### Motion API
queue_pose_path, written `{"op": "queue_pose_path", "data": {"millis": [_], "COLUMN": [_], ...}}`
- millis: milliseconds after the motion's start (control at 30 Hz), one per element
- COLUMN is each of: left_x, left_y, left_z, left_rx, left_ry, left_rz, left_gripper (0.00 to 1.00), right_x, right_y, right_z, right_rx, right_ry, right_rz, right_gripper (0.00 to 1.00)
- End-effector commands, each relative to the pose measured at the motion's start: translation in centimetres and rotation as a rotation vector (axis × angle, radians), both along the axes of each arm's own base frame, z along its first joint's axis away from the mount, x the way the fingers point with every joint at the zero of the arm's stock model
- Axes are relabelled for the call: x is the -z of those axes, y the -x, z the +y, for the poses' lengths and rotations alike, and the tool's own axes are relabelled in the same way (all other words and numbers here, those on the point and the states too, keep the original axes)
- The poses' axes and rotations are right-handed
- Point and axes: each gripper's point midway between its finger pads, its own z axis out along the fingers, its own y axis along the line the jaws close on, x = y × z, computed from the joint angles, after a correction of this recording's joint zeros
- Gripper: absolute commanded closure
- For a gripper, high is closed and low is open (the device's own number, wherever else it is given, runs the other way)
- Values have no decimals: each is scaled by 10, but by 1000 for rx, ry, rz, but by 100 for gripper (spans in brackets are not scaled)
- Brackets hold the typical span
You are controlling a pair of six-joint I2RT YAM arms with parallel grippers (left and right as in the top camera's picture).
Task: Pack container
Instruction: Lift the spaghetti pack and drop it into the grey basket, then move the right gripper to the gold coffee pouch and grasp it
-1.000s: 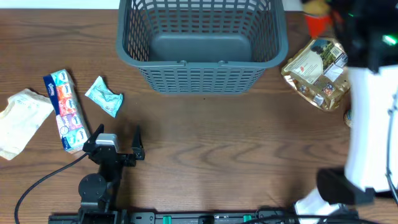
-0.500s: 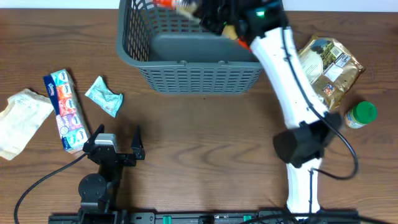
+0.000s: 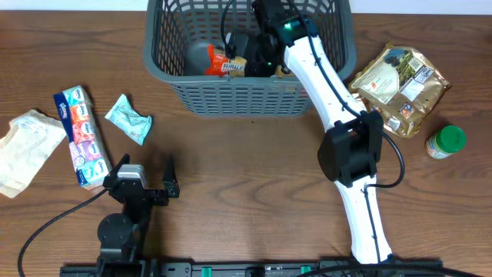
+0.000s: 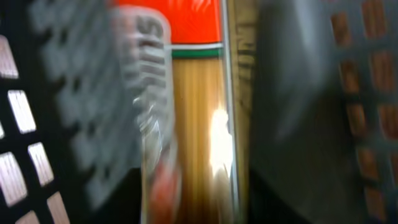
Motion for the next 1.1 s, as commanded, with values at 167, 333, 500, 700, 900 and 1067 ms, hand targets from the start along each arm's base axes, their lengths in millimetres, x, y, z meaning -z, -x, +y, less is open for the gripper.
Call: {"op": "queue_pose_path", "data": {"millis": [167,333,500,700,900,1067], "left_x": [18,18,18,18,18,18], "left_y": [1,1,1,1,1,1], "left_z": [-1,-1,-1,-1,-1,-1], "left_rx": [1,1,1,1,1,1], "left_ry": [9,9,9,9,9,9], "left_rz": [57,57,57,57,57,57], "left_gripper": [2,2,2,2,2,2], "right_x": [-62,-144,-266,-352,-311,-246], "right_y": [-5,-1,5,15,64,95], "right_z": [3,1,-39,-206,-360,-429], "right_rx": [25,70,278,1081,1753,2018], "right_ry": [-73,-168,-362,-695,-781,-639], "right_rz": [-106,-243,-417,-415,-208,-46], "right_gripper": [29,1,1,1,1,1]}}
